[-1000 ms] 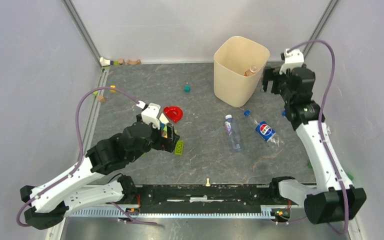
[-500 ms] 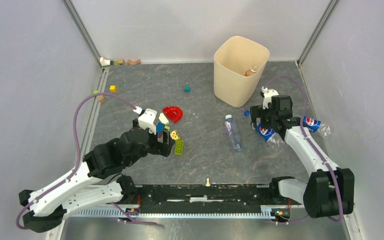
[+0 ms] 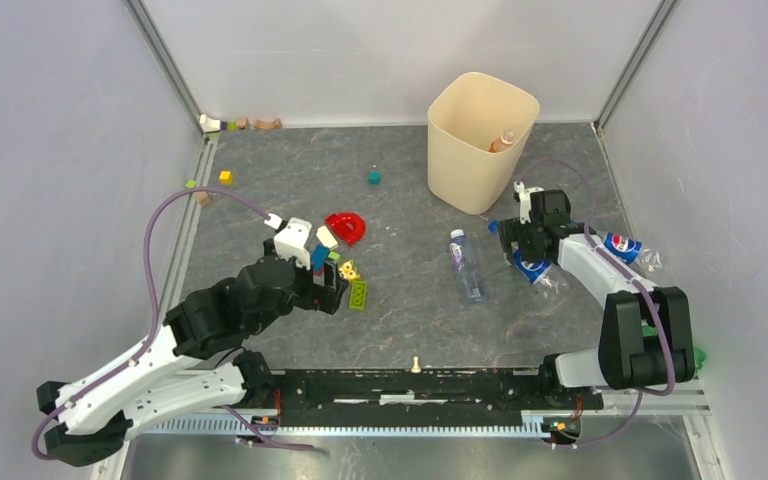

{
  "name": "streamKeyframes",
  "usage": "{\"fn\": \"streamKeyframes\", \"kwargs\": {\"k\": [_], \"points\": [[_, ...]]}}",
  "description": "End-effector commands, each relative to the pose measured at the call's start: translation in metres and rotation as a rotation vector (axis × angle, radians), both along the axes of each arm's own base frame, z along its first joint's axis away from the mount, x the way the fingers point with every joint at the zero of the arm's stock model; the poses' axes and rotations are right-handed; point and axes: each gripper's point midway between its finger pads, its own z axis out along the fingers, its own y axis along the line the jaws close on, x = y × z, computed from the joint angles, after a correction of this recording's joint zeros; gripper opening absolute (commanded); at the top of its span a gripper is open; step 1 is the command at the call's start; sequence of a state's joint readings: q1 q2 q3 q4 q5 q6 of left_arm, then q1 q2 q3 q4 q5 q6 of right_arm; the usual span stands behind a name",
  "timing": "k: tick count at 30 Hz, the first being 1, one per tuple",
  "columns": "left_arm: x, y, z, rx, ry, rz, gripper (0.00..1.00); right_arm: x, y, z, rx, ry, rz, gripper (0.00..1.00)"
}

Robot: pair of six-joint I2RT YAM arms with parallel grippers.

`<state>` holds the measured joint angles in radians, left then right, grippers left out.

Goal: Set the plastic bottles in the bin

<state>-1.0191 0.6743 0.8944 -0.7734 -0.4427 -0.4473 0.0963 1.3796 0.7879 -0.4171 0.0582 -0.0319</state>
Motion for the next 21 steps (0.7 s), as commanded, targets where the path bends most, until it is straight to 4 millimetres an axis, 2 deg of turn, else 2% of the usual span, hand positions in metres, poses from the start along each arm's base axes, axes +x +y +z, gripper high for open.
{"fn": "streamKeyframes", "kwargs": {"k": [1, 5, 13, 17, 21], "points": [[0.002, 0.0, 0.002, 0.027, -0.029, -0.02, 1.0, 0.008, -0.013, 0.007, -0.072, -0.014, -0.029, 0.98], [0.002, 0.0, 0.002, 0.03, -0.029, -0.02, 1.0, 0.009, -0.008, 0.002, -0.046, -0.007, -0.016, 0.98], [0.002, 0.001, 0.001, 0.032, -0.029, -0.018, 1.0, 0.006, -0.003, -0.013, -0.023, 0.049, -0.002, 0.83], [0.002, 0.001, 0.002, 0.03, -0.03, -0.019, 1.0, 0.005, -0.003, -0.012, -0.021, 0.047, -0.004, 0.68], [0.002, 0.001, 0.002, 0.029, -0.031, -0.018, 1.0, 0.004, -0.002, -0.01, -0.021, 0.044, -0.004, 0.47]]}}
